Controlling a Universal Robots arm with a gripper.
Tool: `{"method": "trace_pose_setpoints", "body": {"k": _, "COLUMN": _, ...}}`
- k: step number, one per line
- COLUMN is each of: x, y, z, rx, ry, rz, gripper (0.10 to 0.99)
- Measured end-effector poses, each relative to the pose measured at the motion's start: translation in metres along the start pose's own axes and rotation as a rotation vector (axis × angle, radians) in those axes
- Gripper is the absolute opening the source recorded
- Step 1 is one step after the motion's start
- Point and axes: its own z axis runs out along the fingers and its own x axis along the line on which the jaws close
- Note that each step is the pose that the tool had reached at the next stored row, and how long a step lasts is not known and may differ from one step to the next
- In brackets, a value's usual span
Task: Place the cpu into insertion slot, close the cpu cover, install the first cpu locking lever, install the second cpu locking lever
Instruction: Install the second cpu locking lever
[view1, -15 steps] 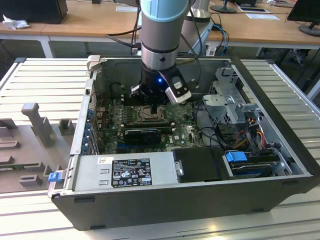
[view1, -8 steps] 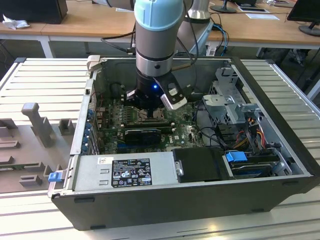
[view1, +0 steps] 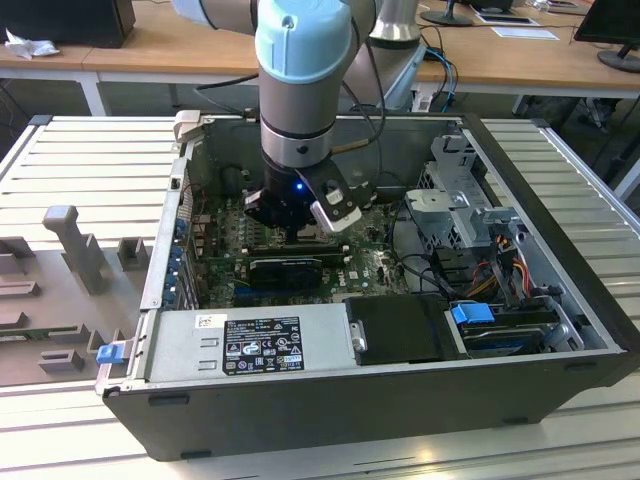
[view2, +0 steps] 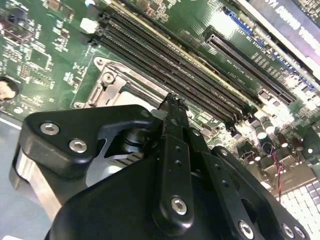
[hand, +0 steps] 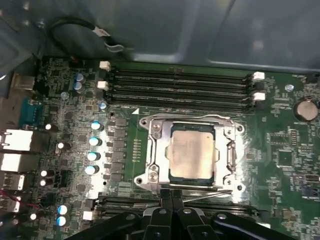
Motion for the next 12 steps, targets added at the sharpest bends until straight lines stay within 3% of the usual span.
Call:
{"method": "trace_pose_setpoints", "body": {"k": 1, "x": 0.0073, "y": -0.0065, "z": -0.0003, "rx": -0.019, "ry": 0.0003, "rz": -0.007, "gripper": 0.106}}
{"method": "trace_pose_setpoints", "body": {"k": 3, "x": 0.0113, "y": -0.0091, "z": 0.0019, "rx": -0.052, "ry": 0.0021, "rz": -0.027, "gripper": 0.106}}
{"method": "trace_pose_setpoints", "body": {"k": 4, "x": 0.0127, "y": -0.0099, "z": 0.0029, "rx": -0.062, "ry": 0.0028, "rz": -0.033, "gripper": 0.106}}
{"method": "trace_pose_setpoints", "body": {"k": 9, "x": 0.0205, "y": -0.0142, "z": 0.0062, "rx": -0.075, "ry": 0.0032, "rz": -0.04, "gripper": 0.106}}
{"method": "trace_pose_setpoints", "body": {"k": 12, "x": 0.0207, "y": -0.0157, "z": 0.0087, "rx": -0.092, "ry": 0.0018, "rz": -0.04, "gripper": 0.106}}
